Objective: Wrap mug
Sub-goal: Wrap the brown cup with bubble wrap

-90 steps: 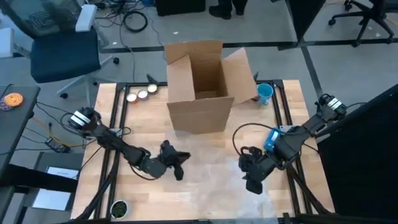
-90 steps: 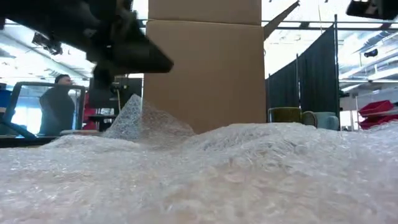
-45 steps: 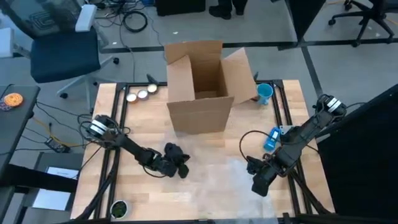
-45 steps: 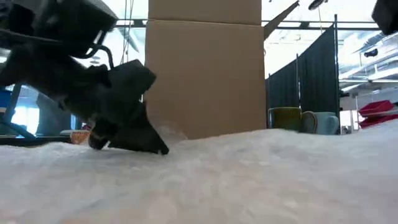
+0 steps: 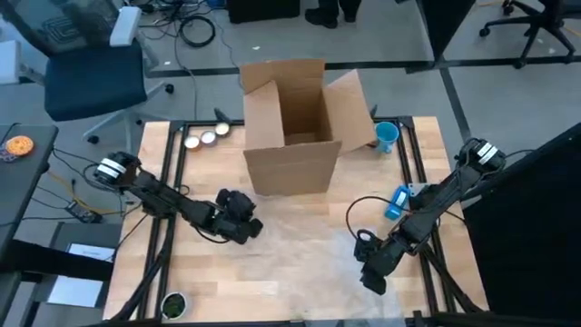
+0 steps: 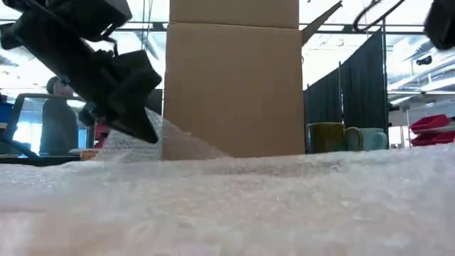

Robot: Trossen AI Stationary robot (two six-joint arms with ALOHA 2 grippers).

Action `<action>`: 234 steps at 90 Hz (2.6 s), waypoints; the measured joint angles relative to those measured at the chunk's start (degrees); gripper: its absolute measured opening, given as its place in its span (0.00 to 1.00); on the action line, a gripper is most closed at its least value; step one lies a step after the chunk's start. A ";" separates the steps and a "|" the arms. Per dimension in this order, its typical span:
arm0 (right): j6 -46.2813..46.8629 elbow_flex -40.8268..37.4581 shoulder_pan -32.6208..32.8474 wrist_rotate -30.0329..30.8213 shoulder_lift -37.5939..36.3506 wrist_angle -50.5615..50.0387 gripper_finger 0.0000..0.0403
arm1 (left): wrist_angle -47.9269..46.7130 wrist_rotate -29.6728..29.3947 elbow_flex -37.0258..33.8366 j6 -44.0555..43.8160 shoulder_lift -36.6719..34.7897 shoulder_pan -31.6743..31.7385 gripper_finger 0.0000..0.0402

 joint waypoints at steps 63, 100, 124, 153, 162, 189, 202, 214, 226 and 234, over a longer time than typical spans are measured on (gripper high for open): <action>-5.75 9.14 -6.30 -4.11 -1.05 -37.52 0.21 | 34.07 -0.15 0.13 9.10 18.05 0.99 0.07; -11.31 16.69 -8.31 1.26 -1.05 -35.20 0.19 | -8.12 8.68 0.23 -7.70 7.12 3.15 0.07; -4.61 13.54 -1.57 -0.58 -0.97 -27.57 0.17 | -28.49 15.01 -0.11 -16.40 -2.07 2.75 0.07; 4.24 3.74 -1.38 -1.72 -0.92 -33.37 0.08 | -30.79 11.05 2.66 -14.11 -6.32 0.51 0.07; 4.48 3.08 -4.19 -5.33 -0.92 -37.02 0.03 | -31.23 8.83 6.62 -8.64 -6.67 -0.14 0.07; -2.09 10.00 -11.96 -13.52 -0.94 -53.09 0.00 | -32.31 -6.95 16.01 2.73 -6.72 -0.54 0.07; 1.50 14.95 -11.05 -15.90 -0.96 -43.66 0.00 | -33.35 -8.22 16.09 2.73 -6.73 -0.54 0.07; 4.23 15.42 -8.40 -16.08 -0.20 -30.86 0.00 | -34.57 -8.13 16.09 2.64 -6.73 -0.54 0.07; 3.49 15.27 -6.02 -15.85 5.07 -33.29 0.00 | -34.49 -8.14 16.09 2.73 -6.74 -0.54 0.07; 2.49 15.25 -5.61 -17.50 10.22 -34.96 0.00 | -34.44 -8.23 16.09 2.76 -6.71 -0.54 0.07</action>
